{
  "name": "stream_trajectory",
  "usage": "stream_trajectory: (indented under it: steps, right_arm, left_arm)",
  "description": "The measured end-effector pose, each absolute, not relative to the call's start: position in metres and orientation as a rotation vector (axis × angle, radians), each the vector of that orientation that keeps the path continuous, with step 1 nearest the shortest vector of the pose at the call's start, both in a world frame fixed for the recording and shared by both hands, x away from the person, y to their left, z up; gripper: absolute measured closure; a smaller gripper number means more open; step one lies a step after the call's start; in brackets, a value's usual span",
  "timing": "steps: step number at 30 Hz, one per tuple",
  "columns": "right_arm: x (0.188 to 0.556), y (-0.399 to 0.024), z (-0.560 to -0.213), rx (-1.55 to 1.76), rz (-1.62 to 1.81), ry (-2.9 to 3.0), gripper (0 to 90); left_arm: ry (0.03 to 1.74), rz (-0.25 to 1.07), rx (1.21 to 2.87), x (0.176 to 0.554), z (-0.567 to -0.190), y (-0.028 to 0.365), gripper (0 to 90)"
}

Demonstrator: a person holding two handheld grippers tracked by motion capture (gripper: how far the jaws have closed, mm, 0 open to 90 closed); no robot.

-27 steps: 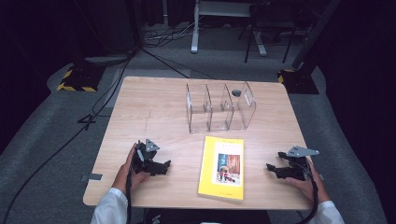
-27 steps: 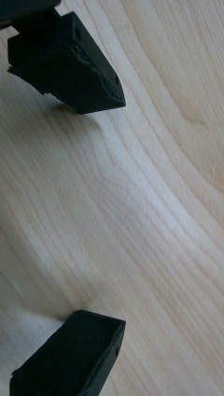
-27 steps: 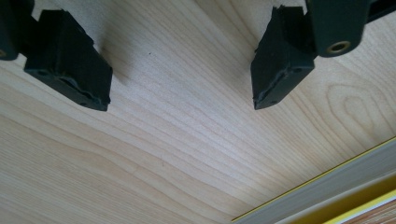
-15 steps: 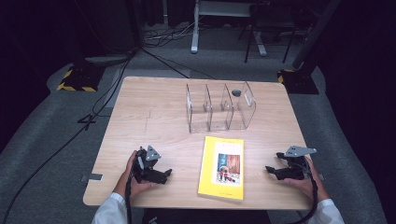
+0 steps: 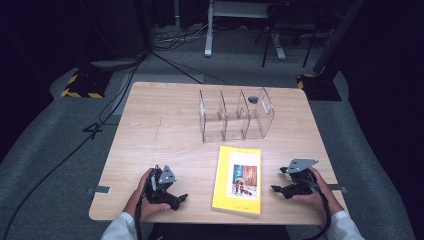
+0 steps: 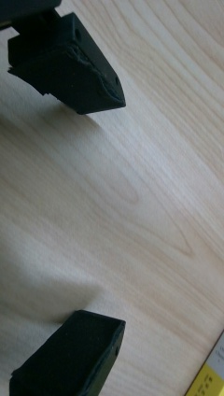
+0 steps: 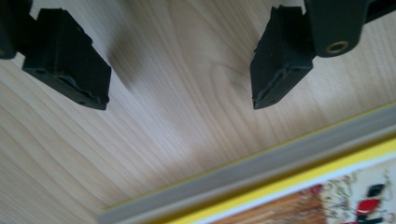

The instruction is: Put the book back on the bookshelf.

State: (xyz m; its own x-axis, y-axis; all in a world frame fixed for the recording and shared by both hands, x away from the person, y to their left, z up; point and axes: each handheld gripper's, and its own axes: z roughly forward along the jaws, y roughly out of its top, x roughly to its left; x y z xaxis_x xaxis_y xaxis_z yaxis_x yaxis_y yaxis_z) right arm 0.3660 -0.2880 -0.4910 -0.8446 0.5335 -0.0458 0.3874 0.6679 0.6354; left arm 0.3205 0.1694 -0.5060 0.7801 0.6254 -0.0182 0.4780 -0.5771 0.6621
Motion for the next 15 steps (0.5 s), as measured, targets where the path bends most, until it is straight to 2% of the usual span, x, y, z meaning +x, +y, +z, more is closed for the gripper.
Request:
stream_trajectory:
  steps: [7, 11, 15]
  right_arm:
    - [0.366, -0.253, -0.483, 0.620, 0.798, 2.835, 21.4]
    - [0.367, -0.242, -0.482, 0.593, 0.749, 2.879, 15.1]
    - [0.366, -0.237, -0.482, 0.560, 0.733, 2.900, 15.0]
  left_arm:
    - [0.779, 0.272, 2.309, 0.315, -0.506, 0.157, 0.3]
    - [0.771, 0.267, 2.310, 0.314, -0.506, 0.152, 0.3]
    - [0.757, 0.262, 2.315, 0.314, -0.506, 0.150, 0.3]
